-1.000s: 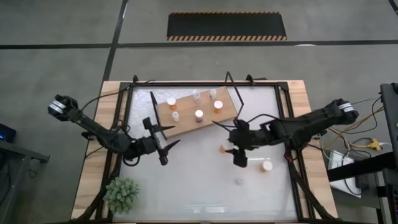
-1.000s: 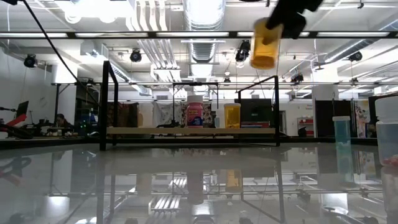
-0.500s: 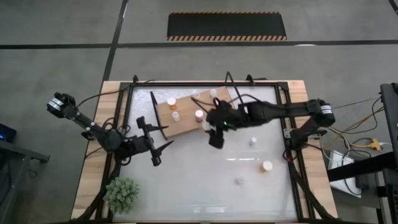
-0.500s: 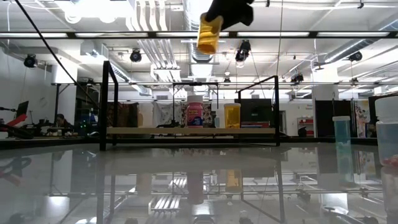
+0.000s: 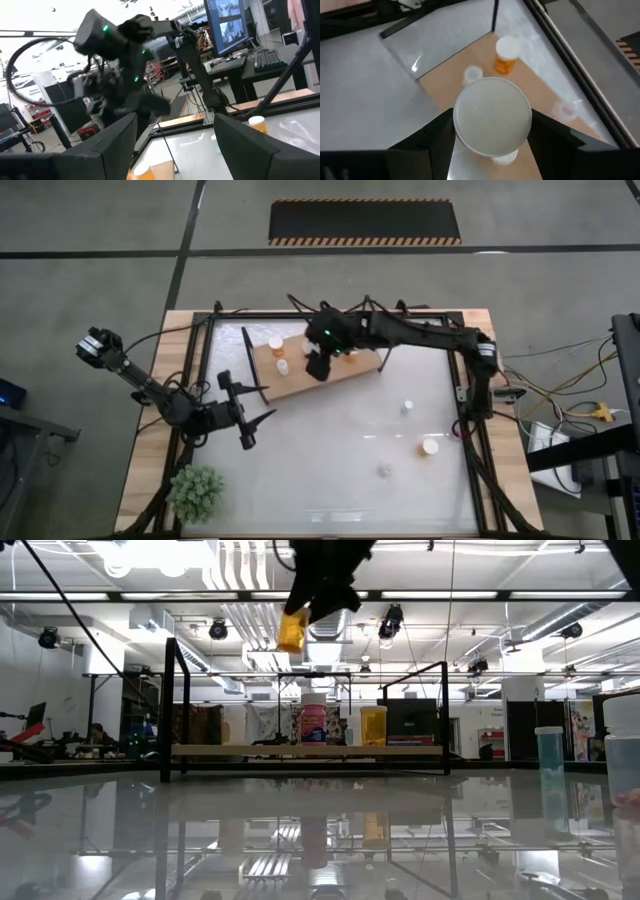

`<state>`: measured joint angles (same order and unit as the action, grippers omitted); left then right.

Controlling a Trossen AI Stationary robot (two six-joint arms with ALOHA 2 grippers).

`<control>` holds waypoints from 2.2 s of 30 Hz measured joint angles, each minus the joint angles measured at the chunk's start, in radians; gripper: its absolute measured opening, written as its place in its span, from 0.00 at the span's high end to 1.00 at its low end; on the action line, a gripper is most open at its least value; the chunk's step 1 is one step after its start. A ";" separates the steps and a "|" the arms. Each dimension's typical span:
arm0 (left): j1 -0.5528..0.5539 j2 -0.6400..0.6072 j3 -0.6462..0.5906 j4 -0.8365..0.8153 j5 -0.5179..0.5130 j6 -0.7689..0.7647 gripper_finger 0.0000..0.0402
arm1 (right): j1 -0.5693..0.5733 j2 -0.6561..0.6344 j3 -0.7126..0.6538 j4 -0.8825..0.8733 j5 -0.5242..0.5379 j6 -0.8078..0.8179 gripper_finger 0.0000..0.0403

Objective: Pick and place medicine bottles onto shelf by color
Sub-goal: Put the left orange pill bottle on the shelf

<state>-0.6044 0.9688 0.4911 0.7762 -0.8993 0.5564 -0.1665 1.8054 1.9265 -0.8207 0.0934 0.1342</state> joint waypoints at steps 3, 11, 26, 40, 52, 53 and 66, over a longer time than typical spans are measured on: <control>0.000 -0.016 -0.004 0.000 0.000 0.005 0.39 | -0.027 0.066 0.069 -0.002 -0.025 -0.029 0.47; -0.001 -0.134 0.009 0.002 -0.004 0.026 0.39 | -0.078 0.221 0.197 -0.007 -0.024 -0.071 0.47; -0.006 -0.212 -0.056 0.004 -0.003 -0.019 0.39 | -0.116 0.365 0.258 -0.014 -0.023 -0.027 0.47; -0.006 -0.212 -0.058 0.002 0.005 -0.026 0.39 | -0.116 0.373 0.252 0.025 -0.013 0.032 0.47; -0.006 -0.214 -0.058 0.001 0.005 -0.022 0.39 | -0.130 0.373 0.173 0.061 0.018 0.050 0.47; -0.006 -0.214 -0.058 0.001 0.005 -0.021 0.39 | -0.130 0.373 0.167 0.068 0.024 0.050 0.47; -0.007 -0.217 -0.059 0.001 0.006 -0.020 0.39 | -0.149 0.373 0.141 0.132 0.023 0.050 0.47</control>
<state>-0.6113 0.7518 0.4324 0.7773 -0.8936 0.5369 -0.3157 2.1788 2.0674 -0.6888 0.1168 0.1837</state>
